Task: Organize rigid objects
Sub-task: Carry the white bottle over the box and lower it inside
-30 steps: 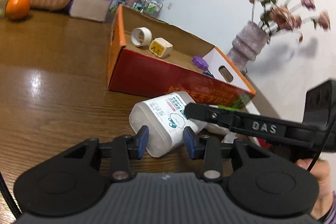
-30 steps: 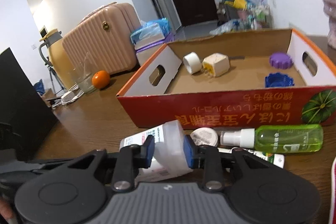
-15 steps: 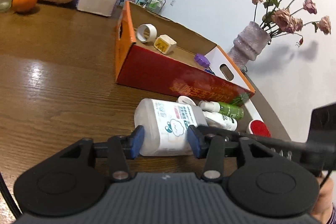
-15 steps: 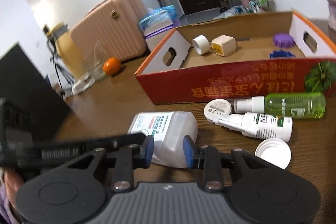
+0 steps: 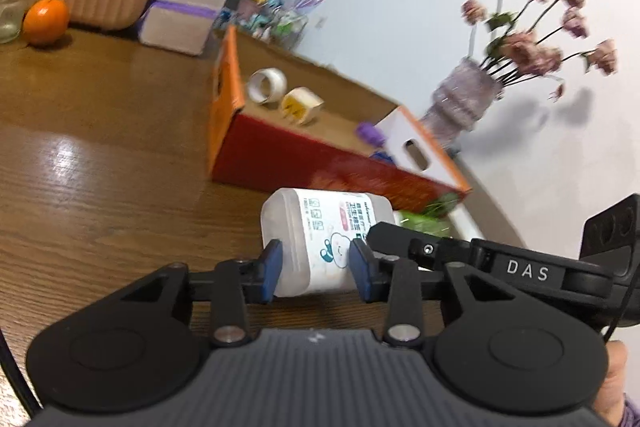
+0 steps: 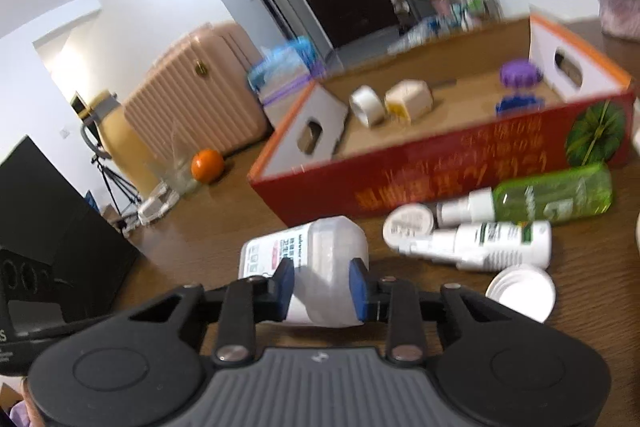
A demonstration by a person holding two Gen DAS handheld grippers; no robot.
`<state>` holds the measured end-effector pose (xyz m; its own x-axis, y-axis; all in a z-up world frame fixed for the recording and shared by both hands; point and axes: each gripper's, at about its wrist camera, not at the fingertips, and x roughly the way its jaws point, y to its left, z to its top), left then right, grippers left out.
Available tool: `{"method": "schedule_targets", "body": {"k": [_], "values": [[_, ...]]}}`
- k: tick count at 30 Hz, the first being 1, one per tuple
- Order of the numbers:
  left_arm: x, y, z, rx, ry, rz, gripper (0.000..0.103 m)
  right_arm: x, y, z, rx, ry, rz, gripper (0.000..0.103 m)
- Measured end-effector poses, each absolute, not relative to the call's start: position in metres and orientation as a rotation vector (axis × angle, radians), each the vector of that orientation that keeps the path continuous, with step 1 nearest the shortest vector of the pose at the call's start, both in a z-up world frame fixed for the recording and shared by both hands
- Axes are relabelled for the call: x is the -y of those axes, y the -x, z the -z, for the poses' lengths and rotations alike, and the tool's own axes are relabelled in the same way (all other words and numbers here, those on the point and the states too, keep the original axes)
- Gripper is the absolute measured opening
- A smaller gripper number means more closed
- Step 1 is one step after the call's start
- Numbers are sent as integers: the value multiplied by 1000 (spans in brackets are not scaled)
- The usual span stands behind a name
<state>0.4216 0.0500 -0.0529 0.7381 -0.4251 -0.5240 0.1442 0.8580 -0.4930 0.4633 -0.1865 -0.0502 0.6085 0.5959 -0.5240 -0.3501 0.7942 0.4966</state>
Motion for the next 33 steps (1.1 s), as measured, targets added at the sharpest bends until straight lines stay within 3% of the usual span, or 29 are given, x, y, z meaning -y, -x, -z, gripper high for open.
{"method": "schedule_targets", "body": {"k": [11, 20, 27, 33], "values": [[-21, -429, -25, -559, 410, 422, 35, 217, -451, -32, -557, -332, -519, 27], [6, -502, -48, -609, 419, 481, 35, 239, -507, -60, -537, -309, -442, 27], [29, -599, -46, -690, 452, 473, 35, 257, -598, -58, -593, -312, -393, 27], [38, -682, -13, -852, 461, 414, 35, 268, -692, -16, -729, -366, -382, 28]]}}
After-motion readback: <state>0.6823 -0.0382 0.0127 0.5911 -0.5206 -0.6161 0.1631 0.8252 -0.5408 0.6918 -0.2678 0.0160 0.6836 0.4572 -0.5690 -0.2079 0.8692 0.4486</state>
